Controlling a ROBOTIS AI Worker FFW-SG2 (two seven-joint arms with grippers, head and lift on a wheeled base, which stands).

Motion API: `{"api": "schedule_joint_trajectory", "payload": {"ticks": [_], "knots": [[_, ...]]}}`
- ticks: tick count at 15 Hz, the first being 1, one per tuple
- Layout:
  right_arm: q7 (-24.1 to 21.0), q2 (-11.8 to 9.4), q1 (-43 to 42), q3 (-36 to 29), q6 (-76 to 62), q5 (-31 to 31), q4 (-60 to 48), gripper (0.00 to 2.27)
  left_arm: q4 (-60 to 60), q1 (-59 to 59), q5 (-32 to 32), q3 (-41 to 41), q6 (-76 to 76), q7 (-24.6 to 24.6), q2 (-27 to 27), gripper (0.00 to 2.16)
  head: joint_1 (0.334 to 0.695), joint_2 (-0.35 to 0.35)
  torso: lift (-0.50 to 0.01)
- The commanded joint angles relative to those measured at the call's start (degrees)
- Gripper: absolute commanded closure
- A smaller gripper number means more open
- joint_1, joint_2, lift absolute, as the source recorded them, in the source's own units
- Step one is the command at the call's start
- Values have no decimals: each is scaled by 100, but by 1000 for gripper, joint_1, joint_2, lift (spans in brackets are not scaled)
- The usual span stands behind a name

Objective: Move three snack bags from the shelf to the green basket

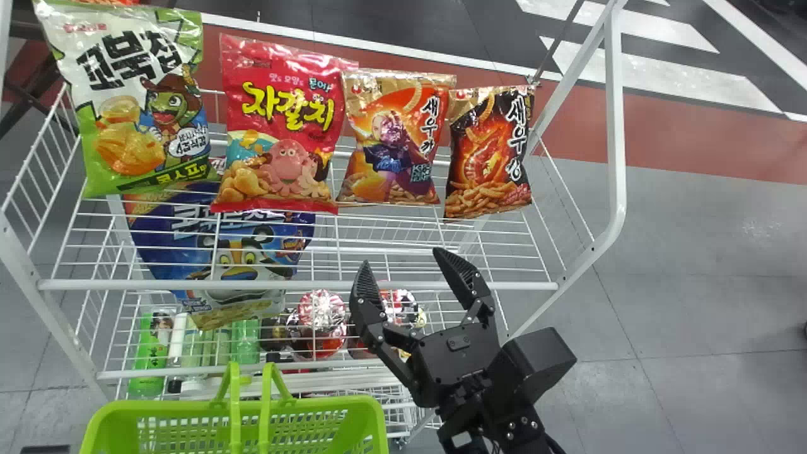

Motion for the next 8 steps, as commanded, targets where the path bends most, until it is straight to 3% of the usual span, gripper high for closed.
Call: {"api": "schedule_joint_trajectory", "payload": {"ticks": [1, 8], "knots": [[-4, 0, 3, 0, 0, 0, -6, 140, 0, 0, 0, -1, 0, 0, 0, 2057, 695, -328, -49], [-4, 18, -278, 79, 175, 0, 56, 140, 0, 9, 0, -62, 0, 44, 0, 2057, 695, -329, -49]]}}
